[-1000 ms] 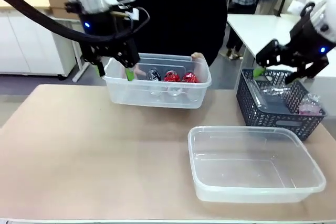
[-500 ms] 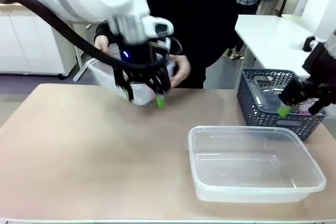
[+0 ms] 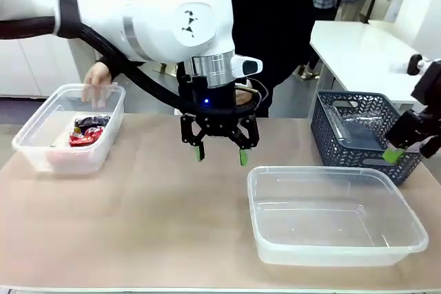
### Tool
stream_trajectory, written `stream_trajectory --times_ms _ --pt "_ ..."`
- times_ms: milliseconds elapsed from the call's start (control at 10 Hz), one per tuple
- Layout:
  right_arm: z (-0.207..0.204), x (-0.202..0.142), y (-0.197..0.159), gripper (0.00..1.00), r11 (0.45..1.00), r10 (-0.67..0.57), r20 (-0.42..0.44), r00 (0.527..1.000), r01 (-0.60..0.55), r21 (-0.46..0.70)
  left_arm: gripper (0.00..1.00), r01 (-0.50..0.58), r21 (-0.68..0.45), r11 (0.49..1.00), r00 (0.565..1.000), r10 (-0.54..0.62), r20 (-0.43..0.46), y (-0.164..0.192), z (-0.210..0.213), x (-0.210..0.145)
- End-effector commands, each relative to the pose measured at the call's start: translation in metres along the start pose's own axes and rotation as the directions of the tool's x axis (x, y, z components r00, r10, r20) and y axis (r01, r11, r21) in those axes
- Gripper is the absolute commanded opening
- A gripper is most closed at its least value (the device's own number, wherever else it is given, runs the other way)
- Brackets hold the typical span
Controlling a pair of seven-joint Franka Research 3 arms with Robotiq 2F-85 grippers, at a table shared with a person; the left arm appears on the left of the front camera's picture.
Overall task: Sort the waste into each basket.
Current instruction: Pick up the Organizing box on the right side of the table and lift it.
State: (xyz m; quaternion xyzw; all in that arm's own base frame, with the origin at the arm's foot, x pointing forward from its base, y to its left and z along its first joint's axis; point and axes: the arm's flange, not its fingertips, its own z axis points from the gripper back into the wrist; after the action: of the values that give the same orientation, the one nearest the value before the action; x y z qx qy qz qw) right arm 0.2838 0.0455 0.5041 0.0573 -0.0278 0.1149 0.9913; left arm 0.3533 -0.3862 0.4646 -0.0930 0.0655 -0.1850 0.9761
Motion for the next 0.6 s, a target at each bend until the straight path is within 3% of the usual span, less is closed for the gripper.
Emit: stream_trajectory --times_ms 0,100,200,500 --pt "0.002 -0.002 -0.004 1.00 1.000 0.018 0.003 1.000 -0.018 0.010 1.00 -0.003 -0.004 1.000 1.000 0.003 -0.010 -0.006 -0.005 -0.002" --pt "-0.015 0.021 0.002 1.00 1.000 -0.008 -0.057 0.998 0.009 0.020 1.00 0.000 0.001 1.000 0.999 0.000 0.051 -0.010 -0.020 -0.008" --pt "-0.046 0.021 0.002 1.00 1.000 0.003 -0.118 0.993 0.001 0.029 1.00 0.013 0.011 1.000 0.993 -0.014 0.117 -0.018 -0.040 -0.004" --pt "-0.110 0.006 -0.013 1.00 0.999 -0.042 -0.173 0.984 0.043 0.002 1.00 0.103 0.097 0.990 0.982 -0.116 0.149 -0.047 -0.073 0.028"
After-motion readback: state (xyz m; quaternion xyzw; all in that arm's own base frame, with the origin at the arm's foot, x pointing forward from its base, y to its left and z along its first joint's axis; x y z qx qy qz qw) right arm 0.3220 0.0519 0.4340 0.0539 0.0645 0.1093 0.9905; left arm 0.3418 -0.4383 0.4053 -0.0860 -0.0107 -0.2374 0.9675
